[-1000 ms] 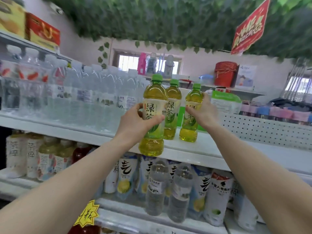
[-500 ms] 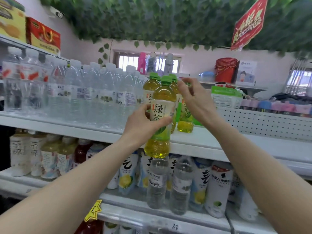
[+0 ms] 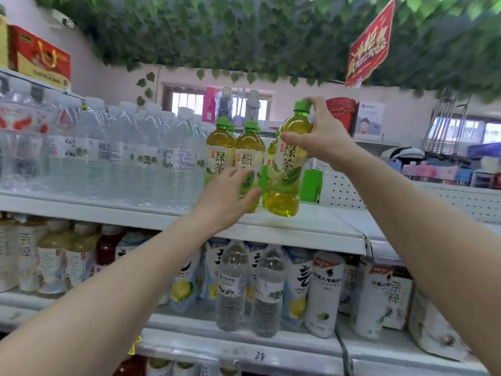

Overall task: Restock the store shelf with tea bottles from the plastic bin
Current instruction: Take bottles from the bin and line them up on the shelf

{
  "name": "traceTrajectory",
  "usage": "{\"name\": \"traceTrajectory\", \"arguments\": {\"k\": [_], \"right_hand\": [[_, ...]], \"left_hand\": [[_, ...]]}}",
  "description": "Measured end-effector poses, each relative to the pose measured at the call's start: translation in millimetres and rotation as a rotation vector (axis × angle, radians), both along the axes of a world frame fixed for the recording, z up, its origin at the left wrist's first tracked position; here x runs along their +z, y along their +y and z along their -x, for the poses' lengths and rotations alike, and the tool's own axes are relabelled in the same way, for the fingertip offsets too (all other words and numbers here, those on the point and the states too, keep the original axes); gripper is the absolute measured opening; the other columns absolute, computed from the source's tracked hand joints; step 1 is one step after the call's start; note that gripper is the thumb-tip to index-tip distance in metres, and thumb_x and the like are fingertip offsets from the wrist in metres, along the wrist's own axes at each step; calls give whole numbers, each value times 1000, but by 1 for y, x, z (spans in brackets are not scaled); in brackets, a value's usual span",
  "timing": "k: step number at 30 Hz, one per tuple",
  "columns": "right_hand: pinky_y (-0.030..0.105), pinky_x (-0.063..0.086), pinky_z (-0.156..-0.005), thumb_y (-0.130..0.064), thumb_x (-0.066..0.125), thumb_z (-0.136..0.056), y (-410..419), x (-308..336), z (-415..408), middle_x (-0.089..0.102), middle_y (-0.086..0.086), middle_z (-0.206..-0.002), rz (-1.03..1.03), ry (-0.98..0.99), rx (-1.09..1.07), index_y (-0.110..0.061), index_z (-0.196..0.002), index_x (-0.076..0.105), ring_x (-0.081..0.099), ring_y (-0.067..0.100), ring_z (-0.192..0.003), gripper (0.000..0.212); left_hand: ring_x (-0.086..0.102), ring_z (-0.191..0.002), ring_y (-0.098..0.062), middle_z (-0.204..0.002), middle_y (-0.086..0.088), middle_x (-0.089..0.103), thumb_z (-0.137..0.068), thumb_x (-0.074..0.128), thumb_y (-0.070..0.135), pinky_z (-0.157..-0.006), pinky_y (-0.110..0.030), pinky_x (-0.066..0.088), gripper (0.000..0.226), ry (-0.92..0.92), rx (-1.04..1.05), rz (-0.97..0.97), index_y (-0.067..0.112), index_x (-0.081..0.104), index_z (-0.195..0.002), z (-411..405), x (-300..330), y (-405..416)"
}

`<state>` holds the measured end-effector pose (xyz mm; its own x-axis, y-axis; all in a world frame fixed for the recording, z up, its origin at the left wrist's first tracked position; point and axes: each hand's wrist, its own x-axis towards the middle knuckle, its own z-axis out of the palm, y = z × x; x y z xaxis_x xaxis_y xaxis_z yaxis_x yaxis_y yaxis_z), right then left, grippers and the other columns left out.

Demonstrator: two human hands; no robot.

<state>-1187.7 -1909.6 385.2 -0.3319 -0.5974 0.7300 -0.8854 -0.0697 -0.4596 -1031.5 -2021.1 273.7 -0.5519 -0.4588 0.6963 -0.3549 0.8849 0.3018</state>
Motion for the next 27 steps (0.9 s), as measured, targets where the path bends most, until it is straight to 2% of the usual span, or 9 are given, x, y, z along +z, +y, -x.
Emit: {"name": "traceTrajectory", "arguments": {"k": [3, 6, 11, 15, 19, 27], "right_hand": [[41, 50, -92, -32, 78, -79, -19, -15, 17, 59, 8, -119, -26, 65, -84, -20, -140, 33, 60, 27, -107, 77], [35, 40, -93, -37, 77, -79, -43, -22, 31, 52, 12, -131, -13, 160, -159, -18, -142, 32, 52, 28, -118, 79], [47, 42, -104, -39, 74, -82, -74, -24, 39, 45, 13, -142, -15, 206, -181, -17, -147, 27, 47, 32, -127, 83], [42, 39, -104, -35, 71, -86, -91, -24, 43, 39, 15, -147, -38, 186, -159, -18, -149, 23, 44, 32, -131, 81], [44, 38, -106, -33, 68, -89, -99, -24, 47, 35, 15, -151, -52, 180, -147, -20, -152, 18, 41, 33, -134, 82], [46, 37, -108, -42, 61, -92, -95, -35, 46, 30, 14, -154, -41, 226, -187, -22, -155, 10, 38, 34, -137, 84]], "left_hand": [[38, -137, -23, -154, -2, 34, -97, 47, 51, -112, -42, 35, 61, -93, 51, -5, 23, 36, -149, 6, -14, -6], [34, -140, -23, -157, -3, 29, -97, 47, 51, -114, -40, 32, 64, -148, 89, -22, 21, 32, -152, 15, -24, -14], [39, -136, -23, -155, -4, 28, -99, 44, 47, -108, -35, 33, 60, -176, 127, -25, 17, 33, -150, 22, -34, -26], [44, -130, -23, -152, -3, 31, -100, 44, 46, -103, -35, 37, 56, -145, 145, -6, 17, 37, -147, 26, -37, -31], [48, -127, -22, -147, -1, 37, -99, 44, 47, -101, -36, 40, 52, -114, 148, 17, 19, 43, -143, 27, -37, -37], [48, -126, -21, -145, -1, 41, -99, 48, 44, -101, -35, 38, 50, -96, 132, 20, 18, 47, -141, 25, -37, -38]]}}
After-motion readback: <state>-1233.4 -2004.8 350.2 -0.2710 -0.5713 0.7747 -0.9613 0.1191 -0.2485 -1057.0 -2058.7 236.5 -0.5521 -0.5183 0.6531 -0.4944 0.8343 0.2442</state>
